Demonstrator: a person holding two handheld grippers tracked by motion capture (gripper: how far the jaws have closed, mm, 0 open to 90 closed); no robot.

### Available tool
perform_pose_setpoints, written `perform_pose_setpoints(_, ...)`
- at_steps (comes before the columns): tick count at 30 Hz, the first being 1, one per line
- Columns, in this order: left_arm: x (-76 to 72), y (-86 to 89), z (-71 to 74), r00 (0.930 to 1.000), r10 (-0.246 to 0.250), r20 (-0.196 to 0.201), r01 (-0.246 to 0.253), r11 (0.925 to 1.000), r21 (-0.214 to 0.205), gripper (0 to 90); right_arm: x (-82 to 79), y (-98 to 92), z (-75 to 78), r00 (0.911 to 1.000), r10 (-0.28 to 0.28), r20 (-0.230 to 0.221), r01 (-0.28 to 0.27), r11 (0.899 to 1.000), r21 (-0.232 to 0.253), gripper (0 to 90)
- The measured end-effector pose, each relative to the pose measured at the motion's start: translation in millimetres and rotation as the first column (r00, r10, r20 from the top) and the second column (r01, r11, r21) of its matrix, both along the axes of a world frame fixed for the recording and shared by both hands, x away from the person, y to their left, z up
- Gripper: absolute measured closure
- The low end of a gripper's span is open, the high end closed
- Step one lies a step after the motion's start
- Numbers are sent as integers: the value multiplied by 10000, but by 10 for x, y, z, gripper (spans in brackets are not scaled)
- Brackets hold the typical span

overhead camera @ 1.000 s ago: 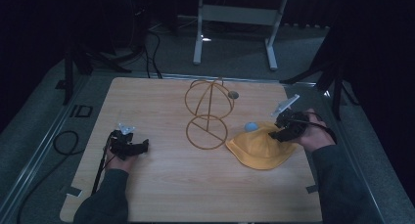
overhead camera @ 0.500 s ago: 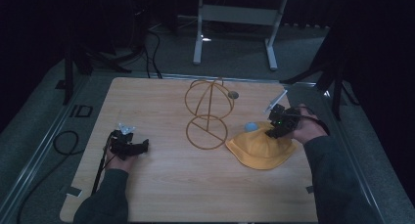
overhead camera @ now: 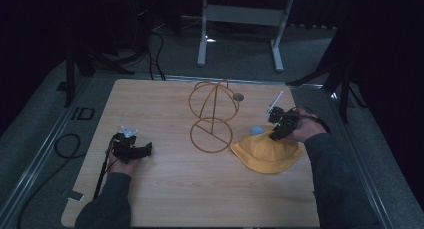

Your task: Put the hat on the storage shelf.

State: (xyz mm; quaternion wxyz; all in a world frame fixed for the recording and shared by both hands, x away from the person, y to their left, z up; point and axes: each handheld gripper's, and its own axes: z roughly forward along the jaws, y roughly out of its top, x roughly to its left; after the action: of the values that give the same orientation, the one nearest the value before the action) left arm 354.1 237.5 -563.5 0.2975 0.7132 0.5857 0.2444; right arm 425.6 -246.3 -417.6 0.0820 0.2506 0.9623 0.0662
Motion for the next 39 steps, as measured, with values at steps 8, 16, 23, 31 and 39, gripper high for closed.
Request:
perform_pose_setpoints(8,1,1,0,10000,-13,1,13,10000,12,154,-48,6,53,9987,325,403,-320,9994,-144,831)
perform_pose_setpoints(16,1,-1,-1,10000,5,15,-5,10000,-6,154,-107,-99,159,9972,220,717,-240,9993,275,836)
perform_pose_setpoints(23,2,-2,-1,10000,9,14,-9,10000,-5,153,-133,-181,263,9964,53,846,-127,9962,864,837)
perform_pose_setpoints(31,2,-2,0,10000,6,2,-6,10000,5,153,-164,-283,390,9960,-266,850,121,9859,1667,837)
perform_pose_setpoints(39,3,-3,2,10000,4,-18,-4,10000,4,152,-172,-377,515,9940,-407,1018,169,9743,2248,839)
